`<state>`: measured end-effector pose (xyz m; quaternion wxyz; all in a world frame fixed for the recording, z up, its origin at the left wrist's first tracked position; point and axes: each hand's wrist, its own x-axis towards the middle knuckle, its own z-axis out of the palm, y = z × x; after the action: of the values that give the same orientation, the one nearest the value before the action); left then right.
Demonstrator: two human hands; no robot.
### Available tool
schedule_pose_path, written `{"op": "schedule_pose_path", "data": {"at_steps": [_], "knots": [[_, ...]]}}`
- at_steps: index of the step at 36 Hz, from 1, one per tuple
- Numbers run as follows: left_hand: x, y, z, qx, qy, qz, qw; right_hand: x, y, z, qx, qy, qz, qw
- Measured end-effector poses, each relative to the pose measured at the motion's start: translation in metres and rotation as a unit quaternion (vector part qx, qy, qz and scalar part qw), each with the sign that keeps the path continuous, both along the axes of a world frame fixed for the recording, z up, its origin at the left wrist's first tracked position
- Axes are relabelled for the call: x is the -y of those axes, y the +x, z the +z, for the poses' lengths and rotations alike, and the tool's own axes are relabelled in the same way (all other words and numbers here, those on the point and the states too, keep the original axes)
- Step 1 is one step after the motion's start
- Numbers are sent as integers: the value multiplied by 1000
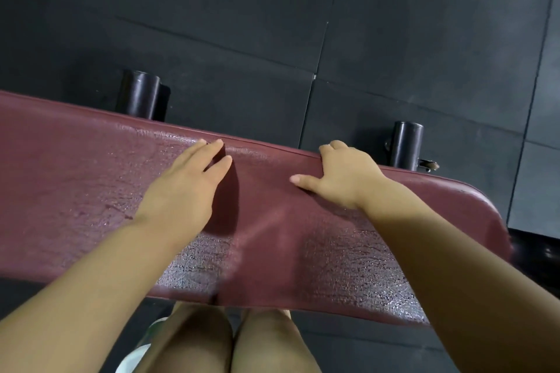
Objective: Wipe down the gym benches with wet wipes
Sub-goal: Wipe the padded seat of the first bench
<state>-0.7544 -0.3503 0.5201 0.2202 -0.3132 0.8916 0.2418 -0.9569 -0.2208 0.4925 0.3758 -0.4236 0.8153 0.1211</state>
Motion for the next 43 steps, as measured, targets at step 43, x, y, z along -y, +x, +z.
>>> {"op": "schedule_pose_path", "data": {"at_steps": [43], "knots": [[216, 206, -24, -26, -43, 193, 980, 264, 169, -8, 147, -124, -77, 978]]}}
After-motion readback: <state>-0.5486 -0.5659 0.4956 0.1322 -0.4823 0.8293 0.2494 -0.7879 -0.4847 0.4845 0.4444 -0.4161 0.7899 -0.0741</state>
